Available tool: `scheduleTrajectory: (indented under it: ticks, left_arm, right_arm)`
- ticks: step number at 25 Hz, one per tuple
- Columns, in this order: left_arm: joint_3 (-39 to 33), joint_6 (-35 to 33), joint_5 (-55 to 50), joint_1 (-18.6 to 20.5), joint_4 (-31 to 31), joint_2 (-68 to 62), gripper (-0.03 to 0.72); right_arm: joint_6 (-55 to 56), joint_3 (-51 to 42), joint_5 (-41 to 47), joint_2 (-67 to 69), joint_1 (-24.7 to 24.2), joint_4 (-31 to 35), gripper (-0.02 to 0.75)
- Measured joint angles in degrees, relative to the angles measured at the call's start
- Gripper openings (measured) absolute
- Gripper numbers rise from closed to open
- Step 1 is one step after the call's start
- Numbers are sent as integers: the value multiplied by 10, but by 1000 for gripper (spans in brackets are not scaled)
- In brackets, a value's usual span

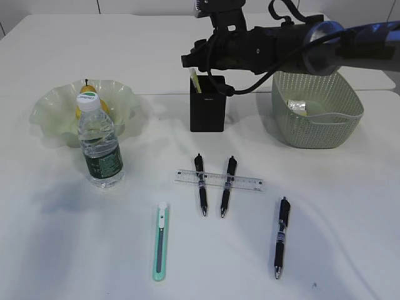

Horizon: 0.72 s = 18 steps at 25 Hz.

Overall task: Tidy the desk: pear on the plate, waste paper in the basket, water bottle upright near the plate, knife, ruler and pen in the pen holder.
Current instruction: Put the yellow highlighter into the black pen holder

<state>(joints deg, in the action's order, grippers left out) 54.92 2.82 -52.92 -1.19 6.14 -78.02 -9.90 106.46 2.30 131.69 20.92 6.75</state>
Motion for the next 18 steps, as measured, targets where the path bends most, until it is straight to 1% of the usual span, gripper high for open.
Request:
scheduleTrajectory:
  ticks: [9,18]
  left_arm:
    - [0,0,0,0,0,0,466]
    - [0,0,-11,0,0,0,466]
  right_arm:
    - [0,0,106,-41,0,0,335]
    - [0,0,293,-105,0,0,336]
